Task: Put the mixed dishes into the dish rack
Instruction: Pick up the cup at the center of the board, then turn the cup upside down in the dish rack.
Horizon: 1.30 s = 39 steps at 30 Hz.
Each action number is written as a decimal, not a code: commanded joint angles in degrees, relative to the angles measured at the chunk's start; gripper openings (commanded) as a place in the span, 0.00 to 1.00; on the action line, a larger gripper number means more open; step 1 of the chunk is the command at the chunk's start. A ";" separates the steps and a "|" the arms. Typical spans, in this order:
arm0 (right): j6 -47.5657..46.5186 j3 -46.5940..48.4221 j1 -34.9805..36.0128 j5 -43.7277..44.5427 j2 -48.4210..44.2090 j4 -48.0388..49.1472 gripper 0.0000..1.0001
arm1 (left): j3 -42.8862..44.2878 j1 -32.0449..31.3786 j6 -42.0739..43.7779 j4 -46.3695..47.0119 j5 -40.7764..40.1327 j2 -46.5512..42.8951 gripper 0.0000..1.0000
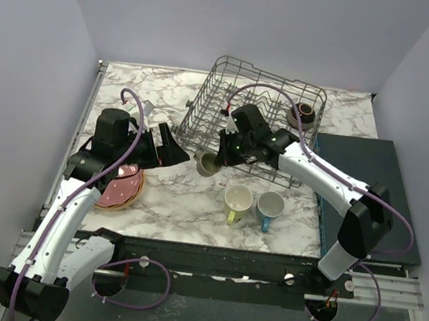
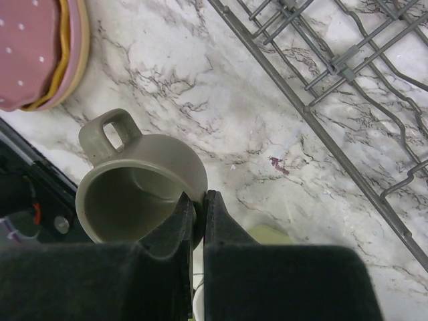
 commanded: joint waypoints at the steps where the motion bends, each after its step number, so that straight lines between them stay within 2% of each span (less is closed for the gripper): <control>1: 3.17 -1.68 -3.29 -10.95 -4.90 5.33 0.01 | 0.99 0.27 -1.78 4.88 6.28 -0.51 0.99; 12: 9.44 -4.16 -6.11 -26.11 -9.77 13.31 0.01 | -0.44 0.22 -6.99 13.94 14.51 -1.07 0.99; 24: 18.62 -9.67 -9.48 -36.25 -13.96 25.04 0.01 | -0.53 0.19 -9.69 19.03 19.07 -3.11 0.99; 32: 27.16 -14.18 -10.71 -46.12 -15.12 38.59 0.01 | -1.18 0.19 -13.15 22.98 20.70 -3.58 0.99; 39: 40.02 -18.67 -10.79 -53.19 -14.74 56.72 0.00 | -1.41 0.20 -16.57 27.51 22.82 -3.61 0.99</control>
